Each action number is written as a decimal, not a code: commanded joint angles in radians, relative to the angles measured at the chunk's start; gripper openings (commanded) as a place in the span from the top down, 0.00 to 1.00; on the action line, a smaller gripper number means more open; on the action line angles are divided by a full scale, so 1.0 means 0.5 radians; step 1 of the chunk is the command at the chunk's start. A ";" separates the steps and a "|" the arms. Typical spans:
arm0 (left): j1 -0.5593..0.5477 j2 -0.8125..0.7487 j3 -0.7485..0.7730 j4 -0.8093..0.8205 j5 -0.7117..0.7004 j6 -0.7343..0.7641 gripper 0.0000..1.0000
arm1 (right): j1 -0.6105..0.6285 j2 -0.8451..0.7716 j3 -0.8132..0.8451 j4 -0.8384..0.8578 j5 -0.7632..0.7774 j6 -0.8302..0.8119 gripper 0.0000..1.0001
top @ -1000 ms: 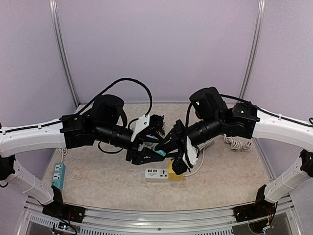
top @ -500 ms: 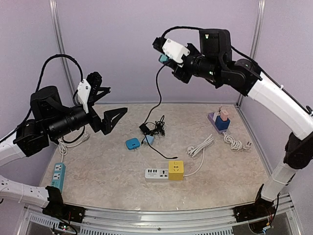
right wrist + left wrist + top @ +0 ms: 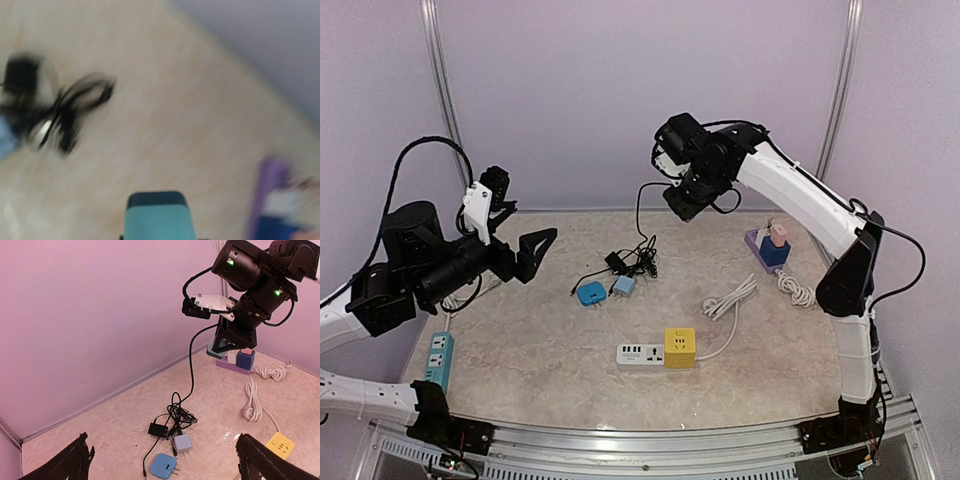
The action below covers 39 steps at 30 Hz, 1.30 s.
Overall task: Insert the plug
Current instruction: Adjust the plug.
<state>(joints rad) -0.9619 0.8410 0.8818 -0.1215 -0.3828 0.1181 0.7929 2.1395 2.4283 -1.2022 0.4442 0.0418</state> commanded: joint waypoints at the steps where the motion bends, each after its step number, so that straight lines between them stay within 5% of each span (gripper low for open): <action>1: 0.011 0.102 -0.187 0.002 0.042 -0.081 0.01 | -0.019 -0.031 -0.054 -0.267 -0.369 0.366 1.00; 15: -0.110 0.506 -0.478 0.476 0.285 0.035 0.01 | 0.294 -0.122 -0.419 -0.185 -1.386 0.346 1.00; 20: -0.113 0.398 -0.557 0.474 0.483 0.016 0.04 | 0.447 -0.189 -0.611 -0.042 -1.383 0.016 1.00; 26: -0.195 0.117 -0.907 0.698 0.814 0.049 0.23 | 0.482 -0.294 -0.858 0.171 -1.494 -0.407 1.00; 30: -0.218 -0.015 -1.140 0.995 0.879 0.058 0.20 | 0.484 -0.386 -0.918 0.251 -1.570 -0.603 1.00; 36: -0.228 0.268 -0.971 1.073 1.045 0.084 0.19 | 0.533 -0.565 -1.061 0.406 -1.713 -0.903 1.00; 39: -0.227 0.441 -0.915 1.152 1.094 0.081 0.31 | 0.538 -0.576 -1.043 0.361 -1.720 -0.933 1.00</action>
<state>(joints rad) -1.0698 0.9867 0.3759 0.3721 0.0952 0.1452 1.0477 1.8912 1.9106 -1.0470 -0.3683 -0.3347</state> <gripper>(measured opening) 0.767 0.221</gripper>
